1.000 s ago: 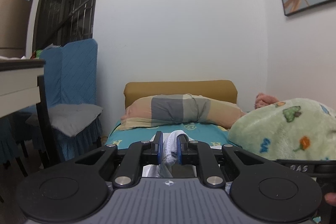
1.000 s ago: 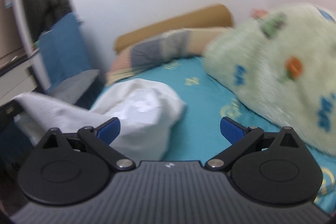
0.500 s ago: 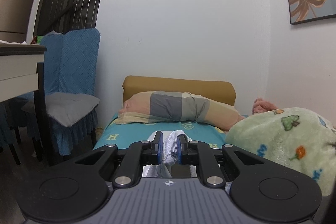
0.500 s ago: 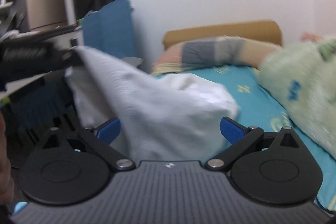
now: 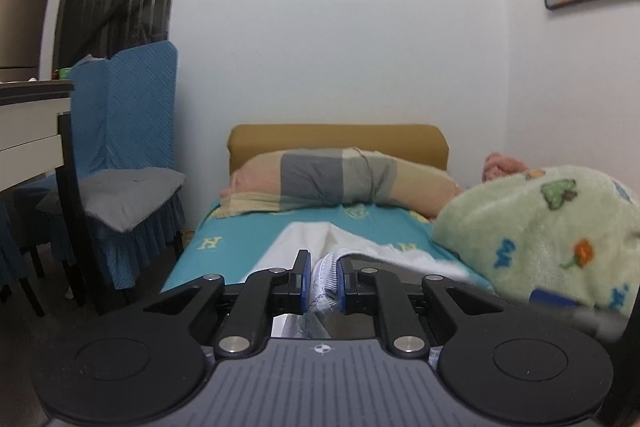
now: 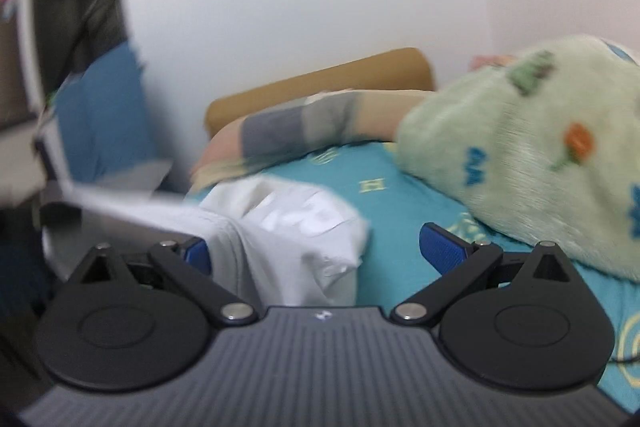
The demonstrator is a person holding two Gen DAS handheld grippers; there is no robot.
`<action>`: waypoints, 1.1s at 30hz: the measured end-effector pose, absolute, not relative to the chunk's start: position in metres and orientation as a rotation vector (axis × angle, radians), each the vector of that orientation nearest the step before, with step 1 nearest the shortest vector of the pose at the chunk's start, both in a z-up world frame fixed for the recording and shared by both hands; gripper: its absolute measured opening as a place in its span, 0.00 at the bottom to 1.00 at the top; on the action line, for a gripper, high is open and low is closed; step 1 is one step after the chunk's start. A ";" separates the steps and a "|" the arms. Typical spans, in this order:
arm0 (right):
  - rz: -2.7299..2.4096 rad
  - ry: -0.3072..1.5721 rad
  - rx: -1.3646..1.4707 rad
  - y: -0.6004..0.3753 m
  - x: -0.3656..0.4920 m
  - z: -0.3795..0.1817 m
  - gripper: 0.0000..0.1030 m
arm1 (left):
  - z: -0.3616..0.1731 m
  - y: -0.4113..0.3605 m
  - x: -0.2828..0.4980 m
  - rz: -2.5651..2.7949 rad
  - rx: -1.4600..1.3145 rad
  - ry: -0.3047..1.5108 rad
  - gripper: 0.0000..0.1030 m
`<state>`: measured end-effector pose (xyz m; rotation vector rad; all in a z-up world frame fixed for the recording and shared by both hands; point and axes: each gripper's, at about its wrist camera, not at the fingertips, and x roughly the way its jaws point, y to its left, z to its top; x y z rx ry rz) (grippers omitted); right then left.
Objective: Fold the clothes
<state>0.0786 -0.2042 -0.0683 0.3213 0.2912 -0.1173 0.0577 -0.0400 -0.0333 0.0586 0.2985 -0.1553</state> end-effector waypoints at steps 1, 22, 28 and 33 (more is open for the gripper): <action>-0.134 0.290 0.327 -0.208 0.077 -0.068 1.00 | -0.035 -0.044 0.057 -0.163 0.074 0.296 0.13; -0.232 0.319 0.368 -0.259 0.050 -0.047 1.00 | -0.008 -0.029 0.033 -0.108 0.015 0.141 0.11; -0.190 0.287 0.302 -0.263 0.051 -0.035 1.00 | 0.003 -0.024 0.020 -0.124 -0.010 0.080 0.11; -0.134 0.722 0.418 -0.269 0.094 -0.091 1.00 | 0.005 -0.016 0.021 -0.088 -0.032 0.083 0.10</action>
